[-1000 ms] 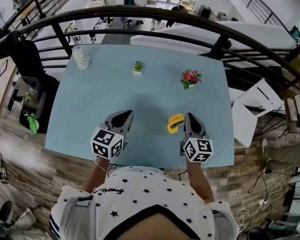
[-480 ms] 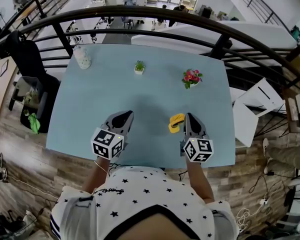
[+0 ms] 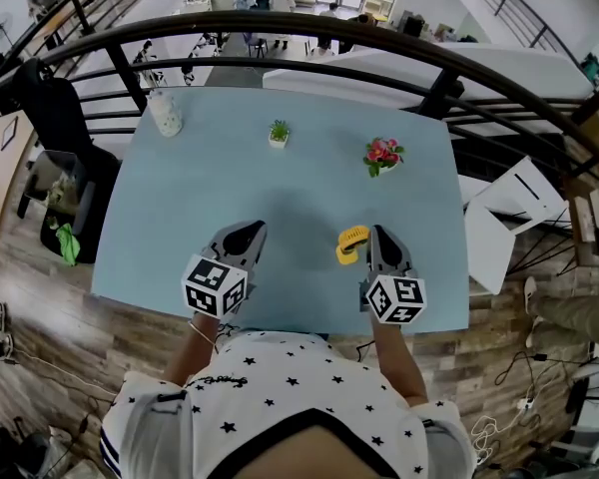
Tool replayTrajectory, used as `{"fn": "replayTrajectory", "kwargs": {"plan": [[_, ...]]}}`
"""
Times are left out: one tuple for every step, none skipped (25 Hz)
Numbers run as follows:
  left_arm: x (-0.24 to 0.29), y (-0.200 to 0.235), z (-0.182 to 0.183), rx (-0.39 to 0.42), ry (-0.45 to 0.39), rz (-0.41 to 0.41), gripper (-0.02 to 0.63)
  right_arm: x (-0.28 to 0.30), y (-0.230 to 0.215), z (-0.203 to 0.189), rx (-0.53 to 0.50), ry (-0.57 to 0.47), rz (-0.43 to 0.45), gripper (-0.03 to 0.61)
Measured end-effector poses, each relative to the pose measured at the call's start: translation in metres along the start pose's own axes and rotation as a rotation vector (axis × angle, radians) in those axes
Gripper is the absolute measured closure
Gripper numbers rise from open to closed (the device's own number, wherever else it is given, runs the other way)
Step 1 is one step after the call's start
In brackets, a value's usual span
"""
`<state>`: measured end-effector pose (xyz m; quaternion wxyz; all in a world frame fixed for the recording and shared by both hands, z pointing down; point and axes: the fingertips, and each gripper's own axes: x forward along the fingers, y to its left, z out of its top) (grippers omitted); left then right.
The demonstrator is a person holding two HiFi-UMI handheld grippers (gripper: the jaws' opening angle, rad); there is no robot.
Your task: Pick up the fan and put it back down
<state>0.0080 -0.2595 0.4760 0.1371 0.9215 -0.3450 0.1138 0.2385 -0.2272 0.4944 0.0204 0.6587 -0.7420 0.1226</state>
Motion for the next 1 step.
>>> {"fn": "replayTrajectory", "kwargs": {"plan": [[-0.0003, 0.0, -0.0003, 0.0, 0.0, 0.001, 0.584, -0.0002, 0.0002, -0.0001, 0.0, 0.0, 0.0, 0.58]]}}
